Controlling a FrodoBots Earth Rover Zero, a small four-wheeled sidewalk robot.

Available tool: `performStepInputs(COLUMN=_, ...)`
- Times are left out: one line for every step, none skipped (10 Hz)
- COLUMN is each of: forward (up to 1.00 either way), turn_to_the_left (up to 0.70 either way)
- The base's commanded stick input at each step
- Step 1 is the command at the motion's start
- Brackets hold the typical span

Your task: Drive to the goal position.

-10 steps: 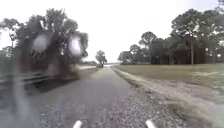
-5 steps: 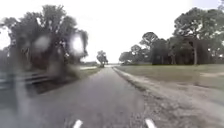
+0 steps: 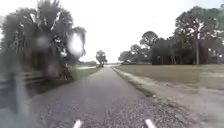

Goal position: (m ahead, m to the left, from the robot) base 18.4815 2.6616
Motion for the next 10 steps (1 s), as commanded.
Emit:
performStepInputs(forward=0.99, turn_to_the_left=0.00)
performStepInputs(forward=0.99, turn_to_the_left=0.00)
performStepInputs(forward=0.99, turn_to_the_left=0.00)
performStepInputs(forward=0.99, turn_to_the_left=0.07)
performStepInputs(forward=0.99, turn_to_the_left=0.33)
performStepInputs(forward=0.99, turn_to_the_left=0.17)
performStepInputs(forward=0.99, turn_to_the_left=0.00)
performStepInputs(forward=0.99, turn_to_the_left=0.00)
performStepInputs(forward=0.99, turn_to_the_left=0.00)
performStepInputs(forward=0.99, turn_to_the_left=0.11)
